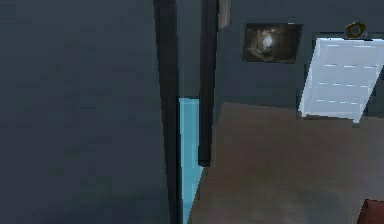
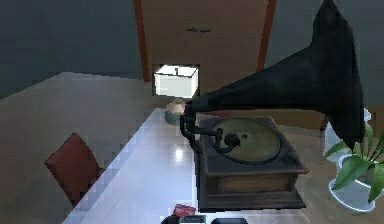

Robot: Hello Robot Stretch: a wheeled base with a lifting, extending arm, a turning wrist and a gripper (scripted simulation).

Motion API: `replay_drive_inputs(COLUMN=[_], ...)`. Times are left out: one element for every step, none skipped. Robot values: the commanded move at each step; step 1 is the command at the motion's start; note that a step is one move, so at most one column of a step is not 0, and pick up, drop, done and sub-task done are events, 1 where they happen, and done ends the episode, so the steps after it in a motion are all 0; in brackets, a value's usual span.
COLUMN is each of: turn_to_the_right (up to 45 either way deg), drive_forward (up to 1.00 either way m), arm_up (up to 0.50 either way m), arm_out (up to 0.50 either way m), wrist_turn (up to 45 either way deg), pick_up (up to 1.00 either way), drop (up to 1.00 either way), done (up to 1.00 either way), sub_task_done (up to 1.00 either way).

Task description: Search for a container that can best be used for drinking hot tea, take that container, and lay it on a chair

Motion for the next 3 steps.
replay_drive_inputs(turn_to_the_right=[0.0, 0.0, 0.0], drive_forward=[0.0, 0.0, 0.0], arm_up=[0.0, 0.0, 0.0], arm_out=[0.0, 0.0, 0.0], wrist_turn=[45.0, 45.0, 45.0], pick_up=[0.0, 0.0, 0.0], drop=[0.0, 0.0, 0.0], done=[0.0, 0.0, 0.0], sub_task_done=[0.0, 0.0, 0.0])
